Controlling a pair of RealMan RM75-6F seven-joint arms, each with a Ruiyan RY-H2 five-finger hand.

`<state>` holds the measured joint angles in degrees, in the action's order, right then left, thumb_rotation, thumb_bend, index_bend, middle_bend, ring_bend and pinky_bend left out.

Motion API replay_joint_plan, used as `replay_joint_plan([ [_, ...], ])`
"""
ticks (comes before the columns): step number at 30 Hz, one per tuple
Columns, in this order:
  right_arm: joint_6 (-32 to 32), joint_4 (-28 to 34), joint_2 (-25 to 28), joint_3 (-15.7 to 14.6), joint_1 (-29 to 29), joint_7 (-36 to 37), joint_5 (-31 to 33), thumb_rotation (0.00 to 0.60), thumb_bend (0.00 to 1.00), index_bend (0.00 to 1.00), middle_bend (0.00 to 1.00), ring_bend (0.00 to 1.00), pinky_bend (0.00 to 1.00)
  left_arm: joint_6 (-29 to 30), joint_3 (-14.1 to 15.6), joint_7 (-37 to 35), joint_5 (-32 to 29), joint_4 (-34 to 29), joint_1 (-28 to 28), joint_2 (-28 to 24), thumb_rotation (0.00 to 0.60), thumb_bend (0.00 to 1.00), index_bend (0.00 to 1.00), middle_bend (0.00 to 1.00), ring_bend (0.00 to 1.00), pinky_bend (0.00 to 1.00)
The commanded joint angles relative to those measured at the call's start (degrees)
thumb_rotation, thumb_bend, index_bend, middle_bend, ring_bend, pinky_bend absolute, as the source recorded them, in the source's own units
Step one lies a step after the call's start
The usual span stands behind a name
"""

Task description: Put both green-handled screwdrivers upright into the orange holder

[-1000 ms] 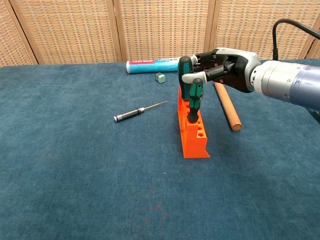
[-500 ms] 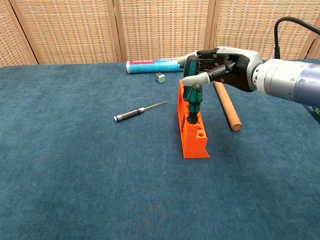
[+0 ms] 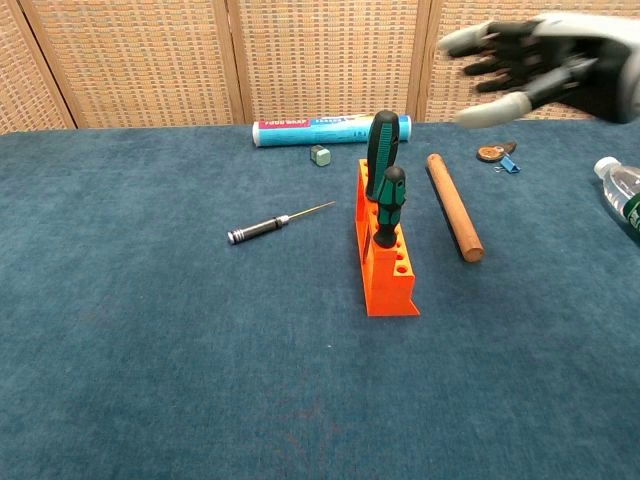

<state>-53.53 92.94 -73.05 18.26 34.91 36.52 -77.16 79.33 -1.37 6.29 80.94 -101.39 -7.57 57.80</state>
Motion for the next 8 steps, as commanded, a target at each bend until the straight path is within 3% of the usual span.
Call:
replay_joint_plan([
  [1,-9.2,2.8,7.7,-4.9,-7.1,-10.4,-6.9,0.6,0.0,0.06,0.0,0.0,0.0,1.1,0.5,-0.2,1.8,0.6,0.4,0.3,0.6,0.0,0.0,0.0,0.0,0.0],
  [8,-24.8,1.1,11.6,-11.3,-18.4,-30.5,-12.1,0.6,0.0,0.0,0.0,0.0,0.0,5.3,1.2,-0.6,6.3,3.0,1.8,2.4,0.6,0.0,0.0,0.0,0.0,0.0],
])
